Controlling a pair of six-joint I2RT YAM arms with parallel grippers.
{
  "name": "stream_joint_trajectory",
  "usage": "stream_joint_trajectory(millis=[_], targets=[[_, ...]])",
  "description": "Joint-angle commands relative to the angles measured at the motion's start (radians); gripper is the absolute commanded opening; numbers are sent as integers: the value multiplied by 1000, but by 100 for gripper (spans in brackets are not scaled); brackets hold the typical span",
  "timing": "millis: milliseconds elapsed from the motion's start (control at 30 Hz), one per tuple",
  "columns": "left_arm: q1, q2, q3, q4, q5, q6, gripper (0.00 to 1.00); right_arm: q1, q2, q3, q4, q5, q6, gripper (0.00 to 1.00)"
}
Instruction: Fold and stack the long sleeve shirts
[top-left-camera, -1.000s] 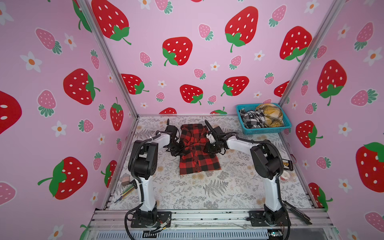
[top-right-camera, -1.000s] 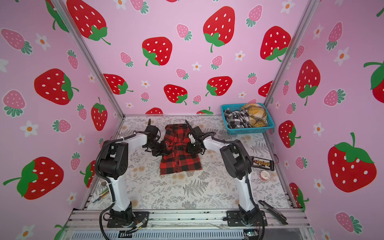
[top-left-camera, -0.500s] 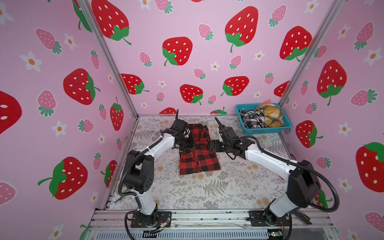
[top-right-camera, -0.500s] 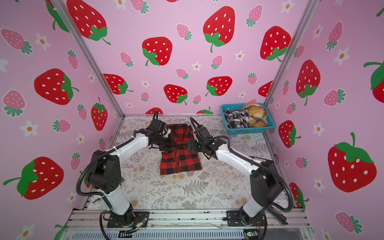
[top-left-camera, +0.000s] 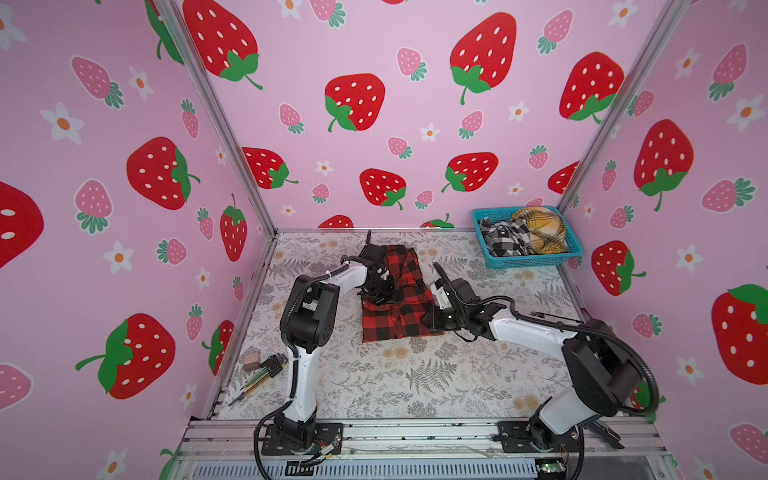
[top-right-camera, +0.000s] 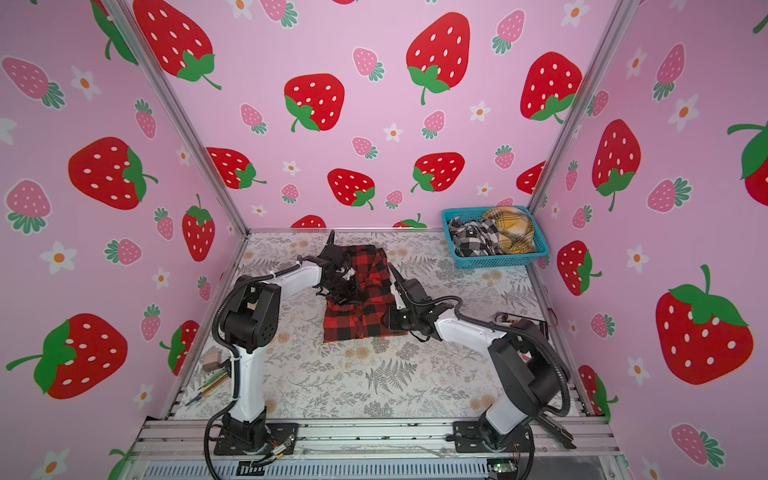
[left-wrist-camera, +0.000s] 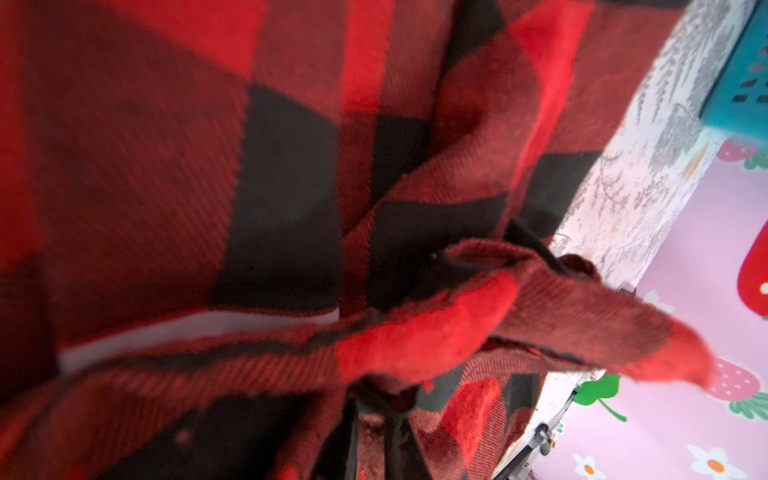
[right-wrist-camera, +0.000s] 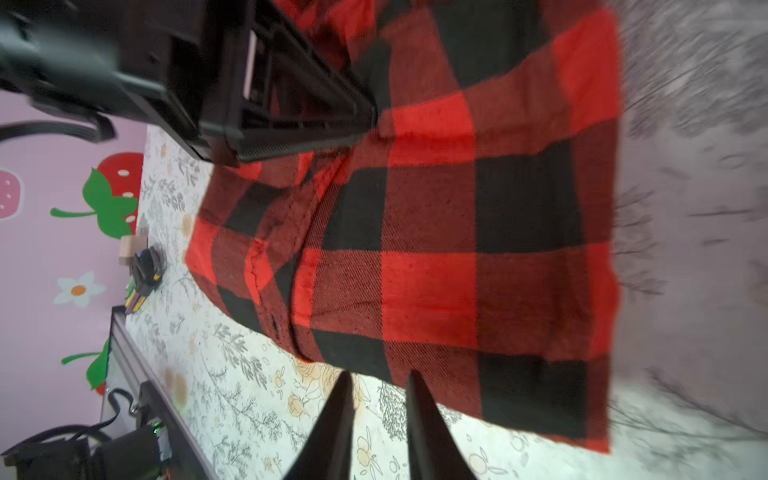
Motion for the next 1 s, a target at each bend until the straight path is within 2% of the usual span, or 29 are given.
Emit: stream_joint_trajectory(millis=[0,100,200,333,433,567,667,767,867,967], targets=[[-34,-9,-63,-38,-20,49,14,16,75,108,35,-86,-19,18],[-31,-67,-95,-44,-29,63,15,12,165,167,27,-77,-43,17],[-27,-128,-76,-79,-54,74,20,11,250,192,3,-67,-47,14],[-25,-194,-28,-160,-109,86,30,11,278,128,24,-66,19,13],[-11,-275,-107,-134,-136,31,35,12,282,85,28,-76,73,13],[-5,-334,-303,39,-38,-91,31,25,262,37,47,-113,135,12],[-10,-301,-382,102,15,-119,25,74,221,-3,64,-130,180,11],[-3,-298,-446,136,12,-118,23,126,163,-7,31,-109,196,11],[6,-312,-468,124,-5,-98,22,106,68,2,-47,-36,181,15],[17,-355,-461,111,-7,-92,24,43,19,37,-90,-27,130,19]])
